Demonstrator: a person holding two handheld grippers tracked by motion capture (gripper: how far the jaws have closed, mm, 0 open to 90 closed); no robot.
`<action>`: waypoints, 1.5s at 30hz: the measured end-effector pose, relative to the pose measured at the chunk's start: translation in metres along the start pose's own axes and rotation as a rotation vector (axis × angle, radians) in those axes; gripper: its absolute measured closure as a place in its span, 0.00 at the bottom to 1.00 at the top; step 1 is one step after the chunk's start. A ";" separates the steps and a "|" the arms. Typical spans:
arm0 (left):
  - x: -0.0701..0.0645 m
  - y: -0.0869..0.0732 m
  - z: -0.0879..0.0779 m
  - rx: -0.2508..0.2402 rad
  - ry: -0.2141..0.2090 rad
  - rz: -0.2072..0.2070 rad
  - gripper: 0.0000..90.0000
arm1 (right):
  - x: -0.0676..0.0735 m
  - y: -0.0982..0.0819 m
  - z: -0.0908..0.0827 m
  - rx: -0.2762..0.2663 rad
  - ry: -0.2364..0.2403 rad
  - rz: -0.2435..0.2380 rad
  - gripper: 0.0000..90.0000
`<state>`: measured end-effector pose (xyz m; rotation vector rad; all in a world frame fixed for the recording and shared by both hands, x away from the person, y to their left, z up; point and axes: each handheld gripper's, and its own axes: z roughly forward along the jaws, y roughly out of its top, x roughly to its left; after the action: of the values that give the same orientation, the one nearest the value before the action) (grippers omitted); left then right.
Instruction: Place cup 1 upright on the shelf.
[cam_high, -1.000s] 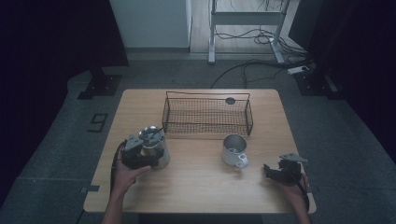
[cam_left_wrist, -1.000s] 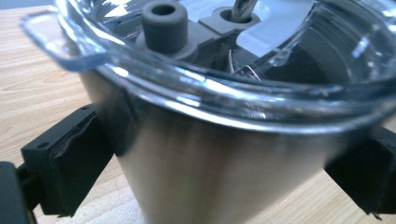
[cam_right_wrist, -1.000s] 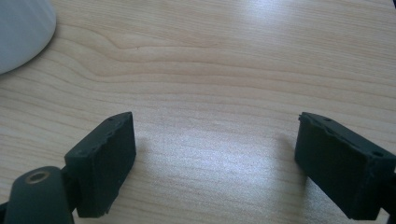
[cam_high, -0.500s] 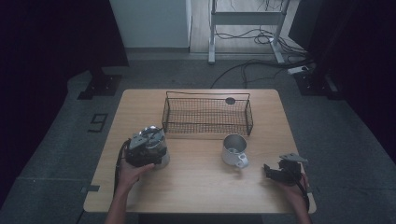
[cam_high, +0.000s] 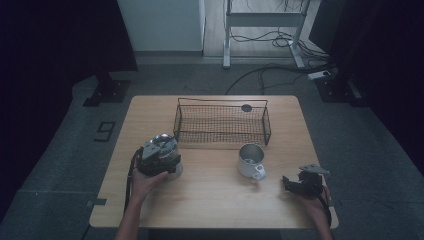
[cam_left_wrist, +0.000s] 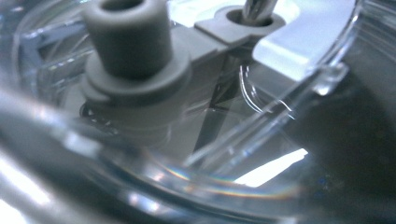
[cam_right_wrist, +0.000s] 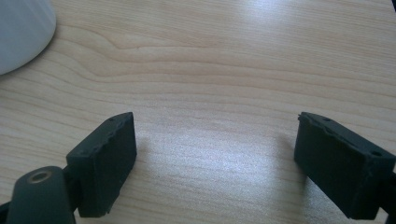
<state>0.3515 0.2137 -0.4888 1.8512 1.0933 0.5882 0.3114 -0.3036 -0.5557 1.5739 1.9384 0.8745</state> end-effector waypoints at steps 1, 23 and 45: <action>0.000 0.000 0.000 0.000 0.000 0.000 0.04 | 0.000 0.000 0.000 0.000 0.000 0.000 0.14; 0.002 0.004 -0.014 -0.022 0.004 0.007 0.04 | 0.000 0.000 -0.001 -0.001 0.001 0.001 0.14; -0.010 0.015 -0.021 0.002 -0.002 0.009 0.04 | 0.000 -0.001 -0.002 -0.002 -0.006 0.006 0.15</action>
<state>0.3376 0.2106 -0.4653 1.8593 1.0846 0.5904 0.3093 -0.3038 -0.5557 1.5806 1.9295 0.8730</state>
